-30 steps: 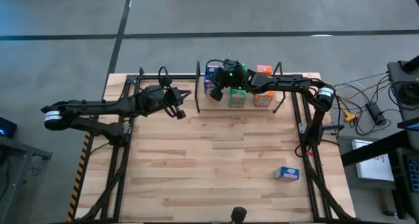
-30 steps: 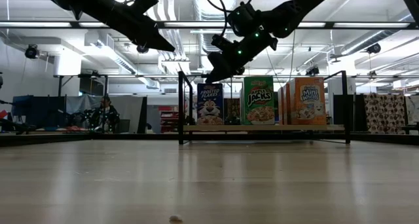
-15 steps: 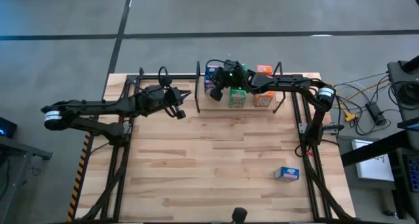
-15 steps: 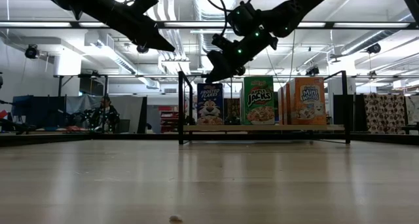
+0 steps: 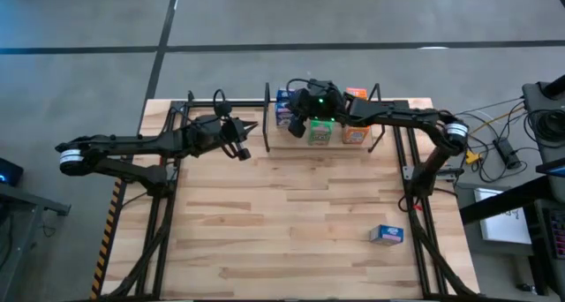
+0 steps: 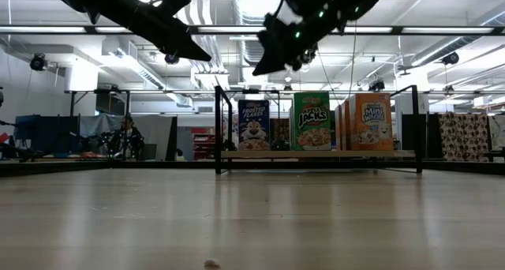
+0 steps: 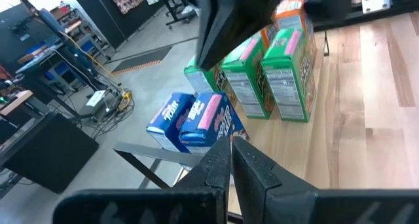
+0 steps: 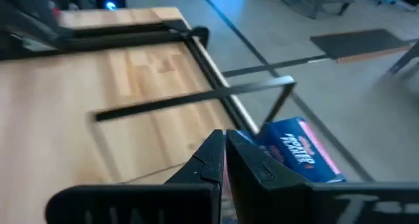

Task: Stack cereal on shelf
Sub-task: Put the blue cereal box aligned with the other green cereal boxes on the shelf

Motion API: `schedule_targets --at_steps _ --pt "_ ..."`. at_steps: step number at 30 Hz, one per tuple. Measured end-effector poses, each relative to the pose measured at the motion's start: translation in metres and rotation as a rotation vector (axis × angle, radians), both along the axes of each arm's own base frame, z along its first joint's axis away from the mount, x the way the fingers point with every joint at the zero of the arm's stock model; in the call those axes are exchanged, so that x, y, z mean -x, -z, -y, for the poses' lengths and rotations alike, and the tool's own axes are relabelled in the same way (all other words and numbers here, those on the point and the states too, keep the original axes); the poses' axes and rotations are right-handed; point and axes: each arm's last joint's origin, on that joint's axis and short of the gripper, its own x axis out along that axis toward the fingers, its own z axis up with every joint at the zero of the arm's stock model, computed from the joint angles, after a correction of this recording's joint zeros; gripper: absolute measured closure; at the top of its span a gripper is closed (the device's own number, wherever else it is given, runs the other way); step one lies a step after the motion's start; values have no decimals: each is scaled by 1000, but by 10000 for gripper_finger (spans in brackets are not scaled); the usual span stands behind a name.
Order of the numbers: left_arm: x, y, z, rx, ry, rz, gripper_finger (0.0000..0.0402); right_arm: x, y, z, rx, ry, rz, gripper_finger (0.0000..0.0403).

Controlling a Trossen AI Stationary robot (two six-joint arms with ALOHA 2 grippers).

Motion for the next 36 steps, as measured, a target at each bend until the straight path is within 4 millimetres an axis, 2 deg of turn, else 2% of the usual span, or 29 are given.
schedule_targets --at_steps 8,13,16,20,24,27,32,36 --pt "0 -2 0 -2 2 24 401 28 -46 -68 -170 -91 49 394" --pt "-1 -2 1 5 4 29 401 43 -59 -107 -379 -175 57 394" --pt "-1 -2 2 7 12 29 401 50 -57 -124 -530 -169 7 394" --pt "-1 -2 2 7 14 31 401 59 -45 -149 -693 -168 -156 394" --pt "-1 -3 2 16 14 40 401 78 -28 -178 -810 -155 -439 394" --pt "-1 -3 2 27 12 48 401 99 -18 -196 -892 -29 -664 394" --pt "-1 -3 3 49 9 65 401 132 -13 -225 -909 160 -919 394" --pt "-2 -3 4 63 33 70 401 151 -13 -248 -859 184 -1032 394"
